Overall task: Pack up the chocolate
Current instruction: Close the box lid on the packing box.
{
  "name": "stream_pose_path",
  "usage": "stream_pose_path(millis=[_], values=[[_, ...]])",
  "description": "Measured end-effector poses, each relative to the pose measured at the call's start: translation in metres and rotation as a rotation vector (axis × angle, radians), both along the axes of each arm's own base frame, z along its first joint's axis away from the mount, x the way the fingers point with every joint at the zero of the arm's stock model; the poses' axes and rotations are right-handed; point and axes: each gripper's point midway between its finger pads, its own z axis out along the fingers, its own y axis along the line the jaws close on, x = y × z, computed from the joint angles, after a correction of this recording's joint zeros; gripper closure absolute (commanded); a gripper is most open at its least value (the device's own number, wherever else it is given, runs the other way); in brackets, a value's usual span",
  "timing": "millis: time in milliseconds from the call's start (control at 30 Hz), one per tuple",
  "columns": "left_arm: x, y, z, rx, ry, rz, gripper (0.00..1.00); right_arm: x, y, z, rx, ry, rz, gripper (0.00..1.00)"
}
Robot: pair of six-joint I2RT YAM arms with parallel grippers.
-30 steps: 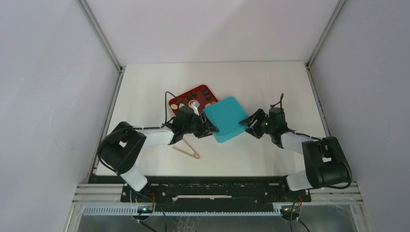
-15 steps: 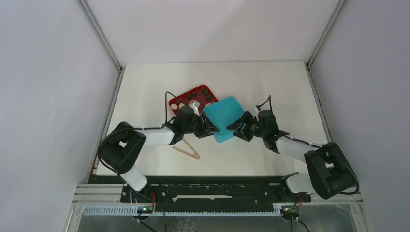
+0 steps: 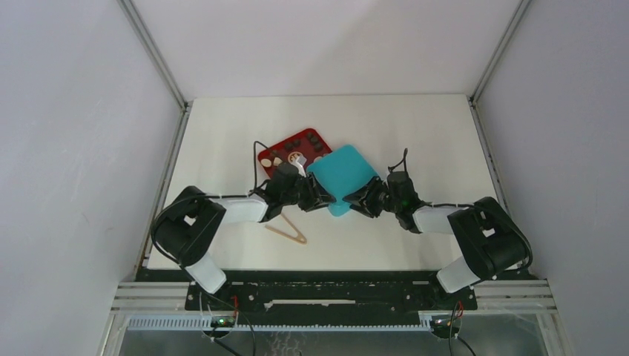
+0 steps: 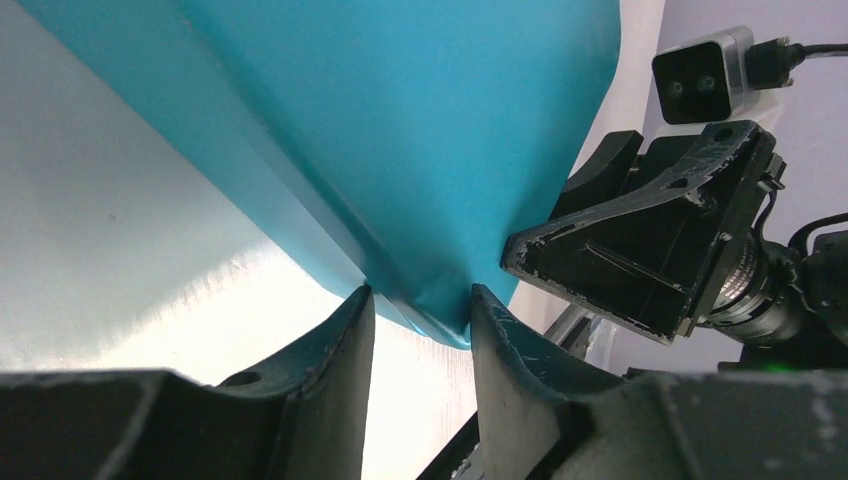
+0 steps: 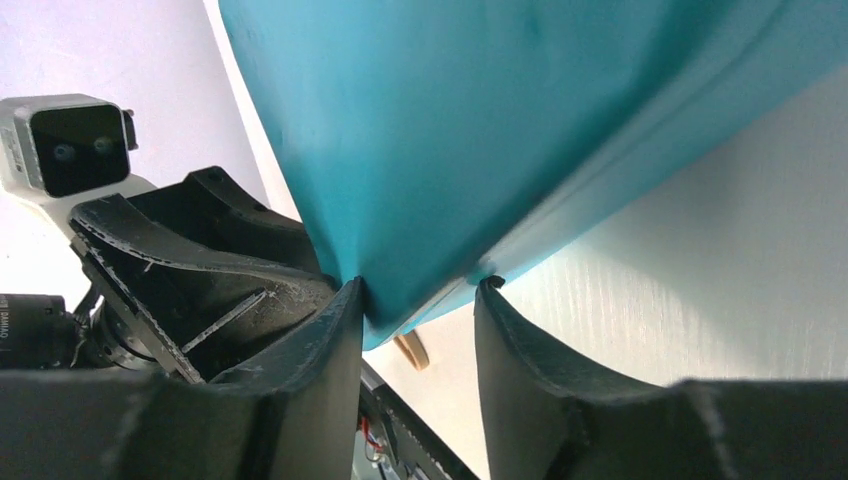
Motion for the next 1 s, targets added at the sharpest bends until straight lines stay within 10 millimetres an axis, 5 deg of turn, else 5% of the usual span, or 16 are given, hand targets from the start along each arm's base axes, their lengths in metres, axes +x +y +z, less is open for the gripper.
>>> stream_pose_path(millis=[133,267,633,1000], values=[[0.007,-0.001,0.000,-0.021,0.000,0.023,0.61,0.012,-0.002,-0.001,0.015,-0.018,-0.027,0.80],[0.014,-0.003,0.002,-0.031,-0.017,0.040,0.61,0.024,-0.010,-0.001,0.029,-0.031,-0.052,0.87],[0.006,-0.012,0.011,-0.044,-0.049,0.032,0.48,0.034,-0.024,0.008,0.046,-0.063,-0.031,0.44],[0.008,-0.012,0.023,-0.103,-0.056,0.078,0.51,0.021,-0.012,0.041,0.063,-0.146,0.035,0.42]])
